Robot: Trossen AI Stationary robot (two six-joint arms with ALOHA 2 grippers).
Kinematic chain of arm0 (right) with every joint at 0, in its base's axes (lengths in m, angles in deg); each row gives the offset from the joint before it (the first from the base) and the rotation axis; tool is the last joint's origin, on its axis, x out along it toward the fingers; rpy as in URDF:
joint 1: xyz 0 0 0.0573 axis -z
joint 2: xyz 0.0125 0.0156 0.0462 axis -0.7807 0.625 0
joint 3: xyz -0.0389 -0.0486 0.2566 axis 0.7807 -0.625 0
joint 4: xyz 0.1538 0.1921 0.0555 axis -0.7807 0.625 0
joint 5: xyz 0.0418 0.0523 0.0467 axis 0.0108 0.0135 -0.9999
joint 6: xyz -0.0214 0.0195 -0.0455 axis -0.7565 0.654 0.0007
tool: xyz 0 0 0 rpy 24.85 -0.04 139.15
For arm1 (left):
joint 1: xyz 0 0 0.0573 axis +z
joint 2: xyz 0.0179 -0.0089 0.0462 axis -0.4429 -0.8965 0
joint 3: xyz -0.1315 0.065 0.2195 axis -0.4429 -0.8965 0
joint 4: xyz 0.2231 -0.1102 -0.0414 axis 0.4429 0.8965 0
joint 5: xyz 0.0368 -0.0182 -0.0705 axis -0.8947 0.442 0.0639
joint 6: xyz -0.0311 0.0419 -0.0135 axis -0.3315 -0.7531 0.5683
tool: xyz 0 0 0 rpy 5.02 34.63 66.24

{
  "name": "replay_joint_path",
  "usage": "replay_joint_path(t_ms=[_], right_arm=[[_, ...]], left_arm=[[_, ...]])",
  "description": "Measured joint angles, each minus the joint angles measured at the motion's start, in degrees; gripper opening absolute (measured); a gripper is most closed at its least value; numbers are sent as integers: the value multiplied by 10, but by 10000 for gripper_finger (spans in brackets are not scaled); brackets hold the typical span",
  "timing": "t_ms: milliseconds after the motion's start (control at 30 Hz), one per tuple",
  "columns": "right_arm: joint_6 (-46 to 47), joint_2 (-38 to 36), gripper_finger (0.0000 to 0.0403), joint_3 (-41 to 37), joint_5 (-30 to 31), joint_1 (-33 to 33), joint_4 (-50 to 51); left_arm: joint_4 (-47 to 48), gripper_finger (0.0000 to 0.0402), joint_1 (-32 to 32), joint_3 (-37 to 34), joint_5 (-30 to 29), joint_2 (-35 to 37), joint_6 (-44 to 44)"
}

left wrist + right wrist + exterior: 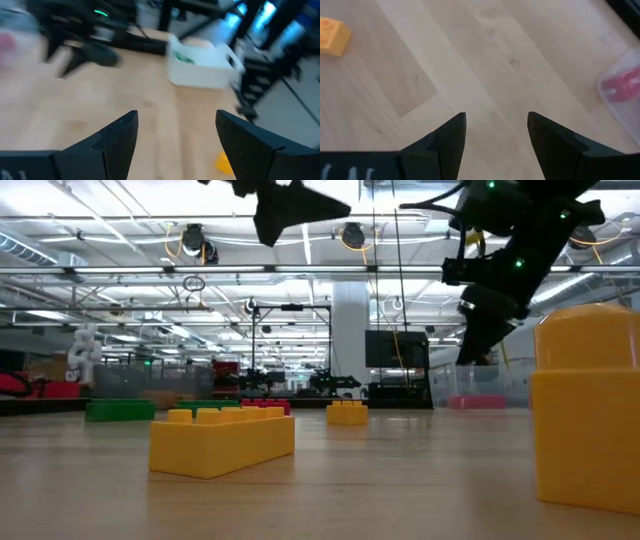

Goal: Sort & place blocks by color
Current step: Put the yellow gamepiece into the black bin

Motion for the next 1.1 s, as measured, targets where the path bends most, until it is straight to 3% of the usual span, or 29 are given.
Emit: replay_joint_path(t_ms=[167, 267, 400, 567, 967, 1100], right_arm=[[22, -11, 203, -24, 0, 1, 0], [41, -16, 203, -42, 0, 0, -2], [55, -18, 203, -55, -2, 1, -3], [55, -18, 203, -56, -2, 0, -11], [30, -18, 203, -56, -2, 0, -13], [31, -18, 203, -56, -3, 0, -11]], left_arm=[[14, 266, -83, 56, -45, -62, -45], [75, 266, -116, 110, -71, -98, -73], [162, 266, -128, 184, -83, -153, -82], [187, 266, -117, 236, -85, -212, -79], [171, 266, -99, 283, 46, -309, -30], [158, 266, -106, 286, 61, -314, -28]])
